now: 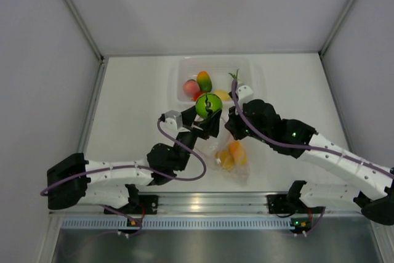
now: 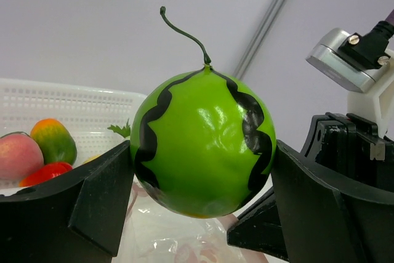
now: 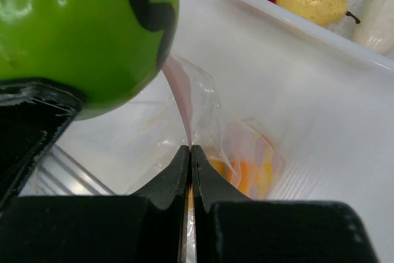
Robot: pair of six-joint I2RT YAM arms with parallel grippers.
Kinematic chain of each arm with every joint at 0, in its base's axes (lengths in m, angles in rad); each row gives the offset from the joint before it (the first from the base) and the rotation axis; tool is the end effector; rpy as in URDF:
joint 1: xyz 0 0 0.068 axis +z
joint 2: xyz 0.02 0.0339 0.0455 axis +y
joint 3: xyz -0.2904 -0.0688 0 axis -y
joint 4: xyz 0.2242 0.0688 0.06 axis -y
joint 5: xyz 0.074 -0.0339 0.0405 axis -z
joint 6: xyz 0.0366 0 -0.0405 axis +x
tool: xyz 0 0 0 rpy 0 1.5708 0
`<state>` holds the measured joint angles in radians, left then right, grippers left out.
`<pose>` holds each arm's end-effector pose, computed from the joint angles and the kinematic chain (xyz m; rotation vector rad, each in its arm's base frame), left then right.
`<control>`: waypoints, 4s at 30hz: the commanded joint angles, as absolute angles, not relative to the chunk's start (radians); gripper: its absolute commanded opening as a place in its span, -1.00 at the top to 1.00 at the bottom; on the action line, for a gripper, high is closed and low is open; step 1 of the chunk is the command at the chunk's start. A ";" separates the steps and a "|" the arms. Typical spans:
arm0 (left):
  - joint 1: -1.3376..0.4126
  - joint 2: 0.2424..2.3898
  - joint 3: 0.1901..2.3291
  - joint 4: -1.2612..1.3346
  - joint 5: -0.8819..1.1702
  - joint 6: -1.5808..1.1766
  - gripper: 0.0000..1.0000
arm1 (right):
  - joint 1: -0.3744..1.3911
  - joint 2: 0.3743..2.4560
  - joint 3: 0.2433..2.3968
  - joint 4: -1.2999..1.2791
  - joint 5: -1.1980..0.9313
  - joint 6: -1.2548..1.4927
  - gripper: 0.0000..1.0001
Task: Open the zip-top bag and remove the fake food
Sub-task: Pick up the fake fruit from the zipper food storage bag, then place the fake fruit in the bin, then pick up the fake fruit from the zipper food storage bag.
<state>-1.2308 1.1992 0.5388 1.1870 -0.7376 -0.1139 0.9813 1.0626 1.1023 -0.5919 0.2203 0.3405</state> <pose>0.0952 -0.1953 0.3447 -0.0406 1.2265 -0.7947 0.1144 0.1566 0.3785 -0.5521 2.0862 0.5503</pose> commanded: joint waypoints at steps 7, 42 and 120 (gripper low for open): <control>-1.117 1.135 0.744 0.779 -0.758 -0.369 1.00 | 0.859 1.042 1.022 -0.545 0.344 0.318 1.00; -0.580 2.011 1.658 -0.046 -0.092 -0.624 -0.30 | 0.795 0.810 1.105 -0.735 0.422 0.262 1.00; -1.178 1.651 1.350 -0.314 -0.482 -0.770 0.65 | 0.750 1.029 1.227 -0.822 0.486 0.299 1.00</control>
